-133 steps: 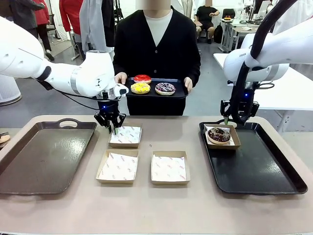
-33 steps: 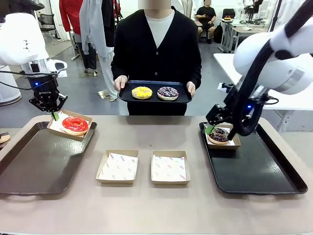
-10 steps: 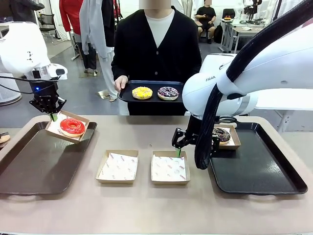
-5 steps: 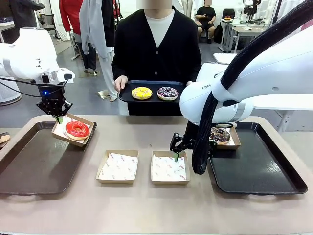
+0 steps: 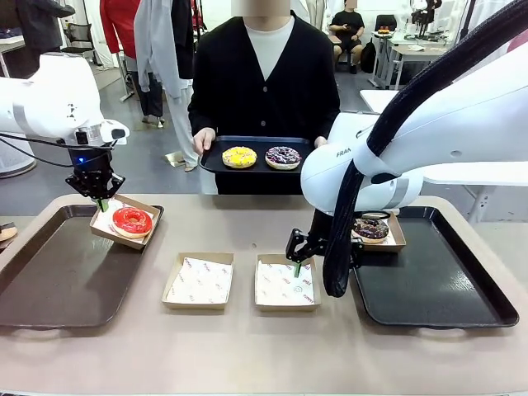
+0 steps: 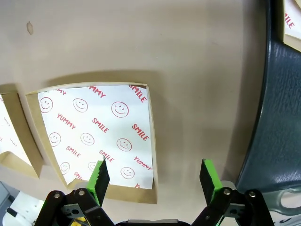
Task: Individually package the donuts and arrange them on the tray.
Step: Place the picked Paper togo box on the Handle tray while simultaneously picking up another Paper togo box from the table with the other hand.
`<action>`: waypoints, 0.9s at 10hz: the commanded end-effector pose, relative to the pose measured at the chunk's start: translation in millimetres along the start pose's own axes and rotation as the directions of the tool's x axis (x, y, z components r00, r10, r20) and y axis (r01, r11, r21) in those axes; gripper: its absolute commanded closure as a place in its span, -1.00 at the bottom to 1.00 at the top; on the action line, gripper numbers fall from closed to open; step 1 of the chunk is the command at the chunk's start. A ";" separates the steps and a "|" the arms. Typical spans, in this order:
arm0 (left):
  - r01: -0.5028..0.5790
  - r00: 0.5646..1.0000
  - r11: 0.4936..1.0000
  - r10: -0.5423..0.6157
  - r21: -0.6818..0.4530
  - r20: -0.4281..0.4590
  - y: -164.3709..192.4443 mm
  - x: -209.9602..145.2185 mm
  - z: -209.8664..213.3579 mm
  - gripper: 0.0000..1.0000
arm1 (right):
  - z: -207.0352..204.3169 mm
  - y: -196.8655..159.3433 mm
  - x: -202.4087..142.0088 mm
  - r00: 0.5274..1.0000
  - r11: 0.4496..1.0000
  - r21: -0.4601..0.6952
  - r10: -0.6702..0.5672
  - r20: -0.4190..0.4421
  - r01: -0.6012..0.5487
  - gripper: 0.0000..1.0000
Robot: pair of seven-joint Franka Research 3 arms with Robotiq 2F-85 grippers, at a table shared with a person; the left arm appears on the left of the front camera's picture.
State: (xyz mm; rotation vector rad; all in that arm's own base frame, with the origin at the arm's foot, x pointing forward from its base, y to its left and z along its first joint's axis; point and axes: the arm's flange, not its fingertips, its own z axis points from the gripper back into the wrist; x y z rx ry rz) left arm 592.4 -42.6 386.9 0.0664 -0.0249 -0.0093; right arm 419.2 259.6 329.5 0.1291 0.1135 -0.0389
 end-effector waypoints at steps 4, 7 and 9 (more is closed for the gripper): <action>-0.033 0.999 0.999 0.033 0.023 -0.016 0.2 7.8 2.9 0.98 | -5.8 11.1 12.7 0.998 0.997 -0.066 0.042 0.050 -0.038 -1.00; -0.004 1.000 1.000 0.004 0.000 -0.003 0.3 2.6 0.0 0.98 | -8.2 16.6 13.9 0.996 0.994 -0.092 0.069 0.054 -0.064 -1.00; -0.004 1.000 1.000 0.004 0.000 -0.003 0.3 2.6 0.0 0.98 | -9.3 18.8 15.2 0.996 0.992 -0.099 0.077 0.048 -0.072 -1.00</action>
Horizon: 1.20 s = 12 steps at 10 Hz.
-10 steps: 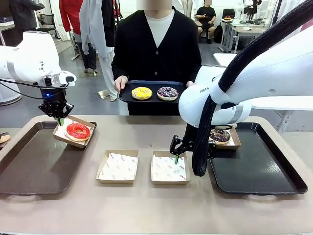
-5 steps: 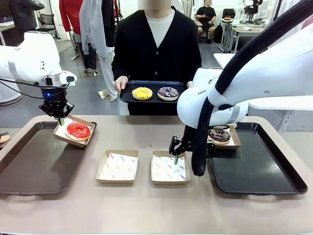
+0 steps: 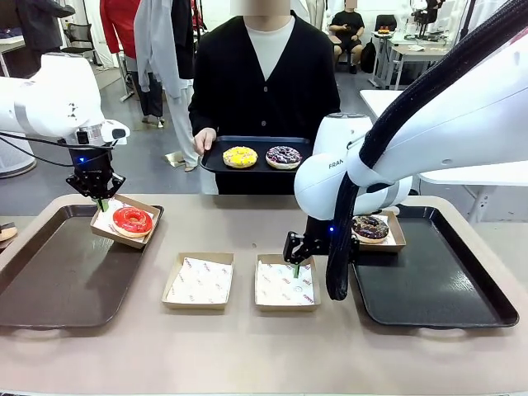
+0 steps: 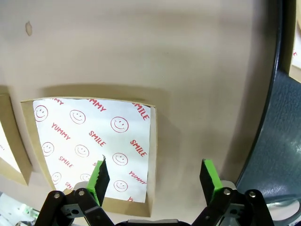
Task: Individually package the donuts and arrange them on the tray.
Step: Place the picked Paper togo box on the Handle tray while simultaneously picking up another Paper togo box from the table with the other hand.
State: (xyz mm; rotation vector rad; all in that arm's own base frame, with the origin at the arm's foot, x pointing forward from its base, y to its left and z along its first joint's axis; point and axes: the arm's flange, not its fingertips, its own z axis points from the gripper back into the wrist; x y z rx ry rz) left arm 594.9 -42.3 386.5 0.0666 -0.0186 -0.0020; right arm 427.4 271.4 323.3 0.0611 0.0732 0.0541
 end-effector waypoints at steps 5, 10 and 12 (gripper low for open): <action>0.010 1.000 1.000 -0.010 -0.004 0.000 -0.4 -0.2 -0.1 -1.00 | -3.5 6.5 8.5 1.000 1.000 -0.026 -0.010 0.002 0.010 1.00; 0.008 1.000 1.000 -0.008 -0.005 -0.005 1.0 -1.8 0.5 -1.00 | -4.9 4.2 6.0 0.999 0.999 -0.022 -0.035 0.005 0.035 1.00; 0.005 1.000 1.000 -0.005 -0.010 -0.007 2.0 -2.9 1.0 -0.59 | -5.5 3.7 5.6 0.999 0.999 -0.023 -0.038 0.007 0.039 1.00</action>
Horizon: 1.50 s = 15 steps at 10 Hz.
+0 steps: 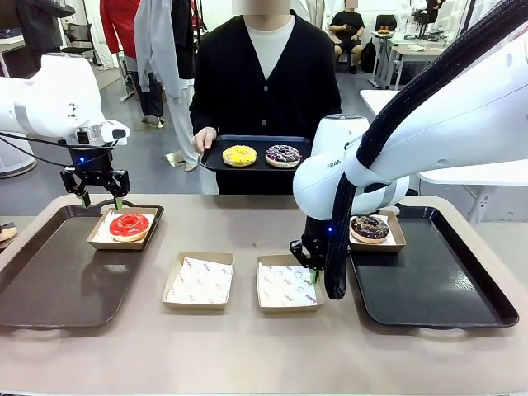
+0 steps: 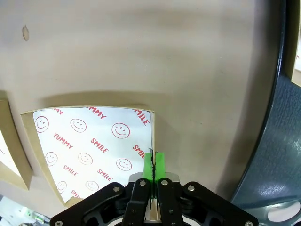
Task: Individually package the donuts and arrange them on the tray.
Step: Place the picked Paper togo box on the Handle tray while simultaneously picking up another Paper togo box from the table with the other hand.
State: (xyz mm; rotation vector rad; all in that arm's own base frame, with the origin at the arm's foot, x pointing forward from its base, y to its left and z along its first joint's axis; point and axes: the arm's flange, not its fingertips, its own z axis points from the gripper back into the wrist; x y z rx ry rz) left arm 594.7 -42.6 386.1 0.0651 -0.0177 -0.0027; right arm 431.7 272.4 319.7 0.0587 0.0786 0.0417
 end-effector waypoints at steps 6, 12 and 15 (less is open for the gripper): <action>-0.046 0.999 0.954 0.042 -0.295 -0.020 30.2 -37.8 33.6 -1.00 | 63.4 -4.1 -14.4 0.998 0.997 0.057 -0.049 0.035 0.047 1.00; 0.004 0.999 0.567 -0.041 -0.824 -0.024 142.4 -139.3 74.0 -1.00 | 169.7 -29.5 22.5 0.984 0.988 0.088 -0.136 0.117 0.126 1.00; 0.005 0.998 0.334 -0.059 -0.942 -0.015 169.7 -146.5 64.4 -1.00 | 187.6 -15.2 53.3 0.993 0.992 0.055 -0.115 0.031 0.113 1.00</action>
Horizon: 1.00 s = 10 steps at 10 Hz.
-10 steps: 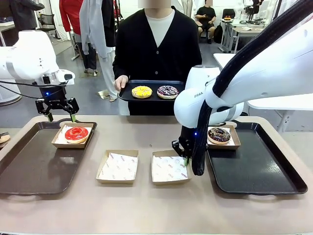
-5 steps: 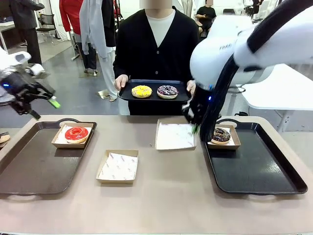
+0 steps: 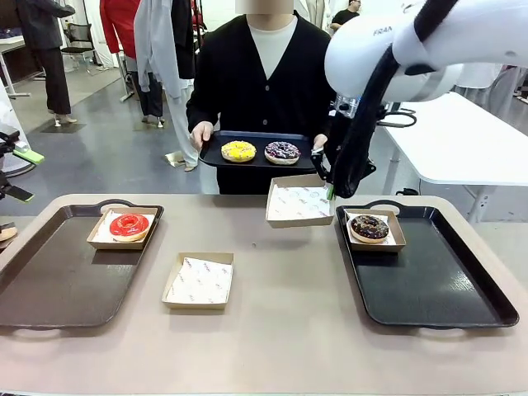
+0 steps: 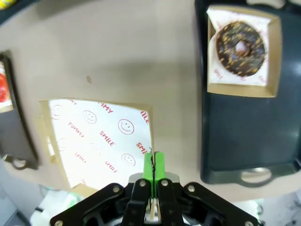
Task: Individually package the donuts and arrange them on the tray.
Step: Place the picked Paper togo box on the Handle tray while simultaneously picking up another Paper togo box from the table with the other hand.
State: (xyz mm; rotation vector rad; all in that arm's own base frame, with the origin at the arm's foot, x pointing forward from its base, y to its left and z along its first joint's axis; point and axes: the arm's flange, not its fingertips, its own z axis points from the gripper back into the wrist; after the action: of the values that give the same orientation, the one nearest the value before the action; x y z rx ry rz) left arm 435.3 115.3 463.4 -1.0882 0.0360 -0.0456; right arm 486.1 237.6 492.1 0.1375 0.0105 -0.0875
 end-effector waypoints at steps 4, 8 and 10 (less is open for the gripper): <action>0.009 0.999 0.993 -0.014 -0.116 -0.047 11.5 26.6 11.9 -1.00 | 23.3 29.7 38.1 0.996 0.995 -0.082 0.052 -0.078 -0.059 1.00; -0.086 0.996 0.994 0.088 -0.073 0.022 10.2 39.3 13.7 -1.00 | 17.2 33.0 52.9 0.993 0.995 -0.079 0.058 -0.102 -0.066 1.00; -0.044 0.999 0.996 0.042 -0.078 -0.029 14.1 39.7 12.2 -1.00 | 18.9 29.1 43.1 0.995 0.997 -0.060 0.053 -0.083 -0.058 1.00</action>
State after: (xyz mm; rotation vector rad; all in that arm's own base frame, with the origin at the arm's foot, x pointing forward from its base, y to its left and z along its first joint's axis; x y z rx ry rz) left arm 479.0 135.6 456.5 -1.1289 0.0619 0.0399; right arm 536.2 261.8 511.2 0.0802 0.0950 -0.0257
